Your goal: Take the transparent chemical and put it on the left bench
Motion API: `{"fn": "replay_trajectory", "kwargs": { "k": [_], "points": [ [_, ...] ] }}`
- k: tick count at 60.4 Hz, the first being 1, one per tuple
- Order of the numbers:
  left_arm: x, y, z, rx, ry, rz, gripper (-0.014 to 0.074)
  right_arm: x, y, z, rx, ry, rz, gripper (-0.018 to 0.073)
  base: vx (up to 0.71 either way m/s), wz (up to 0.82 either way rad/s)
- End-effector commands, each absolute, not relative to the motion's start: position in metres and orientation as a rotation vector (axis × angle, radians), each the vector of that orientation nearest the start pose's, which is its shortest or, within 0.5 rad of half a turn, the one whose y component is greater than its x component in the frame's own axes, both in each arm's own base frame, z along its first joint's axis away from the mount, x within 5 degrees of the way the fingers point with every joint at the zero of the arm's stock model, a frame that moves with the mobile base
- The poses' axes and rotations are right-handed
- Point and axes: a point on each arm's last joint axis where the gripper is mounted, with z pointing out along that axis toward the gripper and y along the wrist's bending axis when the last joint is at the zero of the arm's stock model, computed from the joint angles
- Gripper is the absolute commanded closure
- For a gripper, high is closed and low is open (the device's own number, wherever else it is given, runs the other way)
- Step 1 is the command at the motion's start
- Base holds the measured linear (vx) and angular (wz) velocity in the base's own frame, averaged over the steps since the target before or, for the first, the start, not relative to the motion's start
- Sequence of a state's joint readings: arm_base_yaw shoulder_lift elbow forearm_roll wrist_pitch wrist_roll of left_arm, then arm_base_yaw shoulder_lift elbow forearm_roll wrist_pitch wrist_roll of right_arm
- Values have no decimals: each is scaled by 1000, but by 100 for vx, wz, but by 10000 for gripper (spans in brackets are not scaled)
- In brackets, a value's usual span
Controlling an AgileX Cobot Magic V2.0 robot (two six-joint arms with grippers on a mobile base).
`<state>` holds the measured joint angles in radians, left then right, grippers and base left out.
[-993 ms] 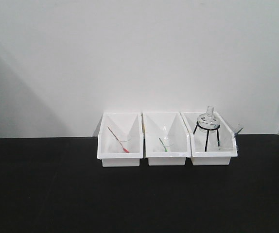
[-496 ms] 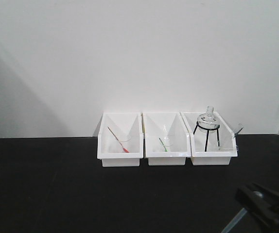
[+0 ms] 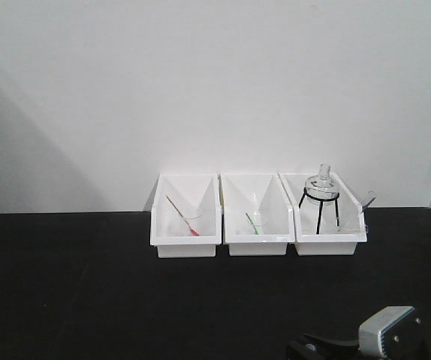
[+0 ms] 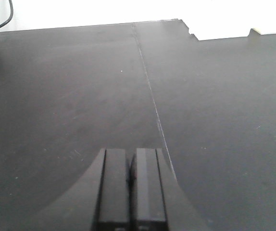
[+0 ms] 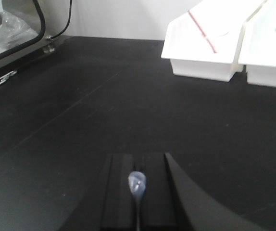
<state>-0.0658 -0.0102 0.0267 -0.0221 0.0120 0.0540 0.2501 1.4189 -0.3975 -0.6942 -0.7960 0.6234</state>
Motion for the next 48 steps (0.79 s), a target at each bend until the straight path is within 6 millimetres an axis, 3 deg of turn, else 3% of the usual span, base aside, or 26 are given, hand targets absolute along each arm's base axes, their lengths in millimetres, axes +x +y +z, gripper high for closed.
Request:
{"fn": "replay_trajectory", "kwargs": {
  "k": [1,9,19,36,48],
  "points": [
    [55,-4,206,64,1429,-35,600,228,106,212,-487,1665,741,302,0,0],
    [55,-4,206,64,1429,-35,600,230,107,208,-493,1667,752,106,0,0],
    [55,-4,206,64,1429,-35,600,230,107,208,-519,1658,727,-16,0,0],
    [55,-4,206,64,1429,-35,600,228,106,214,-577,1605,671,18,0,0],
    [55,-4,206,64,1429,-35,600,223,103,234,-565,1505,630,92,0,0]
  ]
}}
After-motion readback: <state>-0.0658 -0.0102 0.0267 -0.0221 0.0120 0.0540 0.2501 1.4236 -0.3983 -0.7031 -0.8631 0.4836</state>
